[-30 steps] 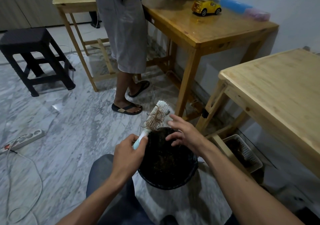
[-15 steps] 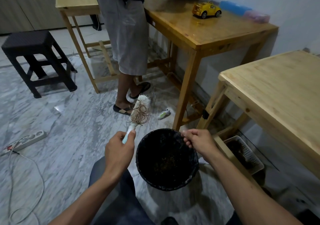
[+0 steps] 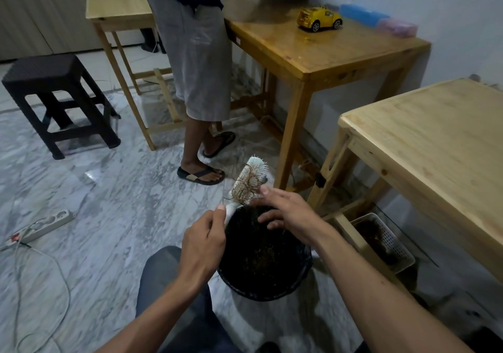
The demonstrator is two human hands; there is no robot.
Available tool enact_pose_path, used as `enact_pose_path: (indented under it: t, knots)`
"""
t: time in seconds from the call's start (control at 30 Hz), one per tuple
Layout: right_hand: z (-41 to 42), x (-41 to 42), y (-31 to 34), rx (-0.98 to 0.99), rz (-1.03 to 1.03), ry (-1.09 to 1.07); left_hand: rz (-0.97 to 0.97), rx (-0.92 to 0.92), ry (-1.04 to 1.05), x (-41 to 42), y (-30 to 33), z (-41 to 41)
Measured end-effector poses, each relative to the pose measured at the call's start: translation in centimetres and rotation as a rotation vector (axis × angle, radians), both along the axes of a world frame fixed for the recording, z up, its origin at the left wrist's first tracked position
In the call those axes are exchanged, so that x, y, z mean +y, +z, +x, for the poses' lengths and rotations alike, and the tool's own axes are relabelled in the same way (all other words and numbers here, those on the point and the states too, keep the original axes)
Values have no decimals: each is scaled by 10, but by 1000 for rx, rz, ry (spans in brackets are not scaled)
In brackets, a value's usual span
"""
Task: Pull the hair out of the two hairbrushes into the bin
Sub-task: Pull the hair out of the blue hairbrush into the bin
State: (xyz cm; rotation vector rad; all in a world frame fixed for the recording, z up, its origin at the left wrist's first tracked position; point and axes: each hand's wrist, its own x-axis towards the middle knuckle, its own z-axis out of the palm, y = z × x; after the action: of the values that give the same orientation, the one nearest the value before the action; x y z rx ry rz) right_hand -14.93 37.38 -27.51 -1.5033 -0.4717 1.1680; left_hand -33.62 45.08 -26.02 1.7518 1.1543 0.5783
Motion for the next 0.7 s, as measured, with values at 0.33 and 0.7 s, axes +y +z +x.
enact_pose_path:
  t: [0.33, 0.7]
  knots:
    - [17, -19, -21, -117, -180, -451, 70, 123, 29, 11, -11, -5]
    - [30, -33, -41, -413, -498, -515, 131, 178, 192, 24, -8, 0]
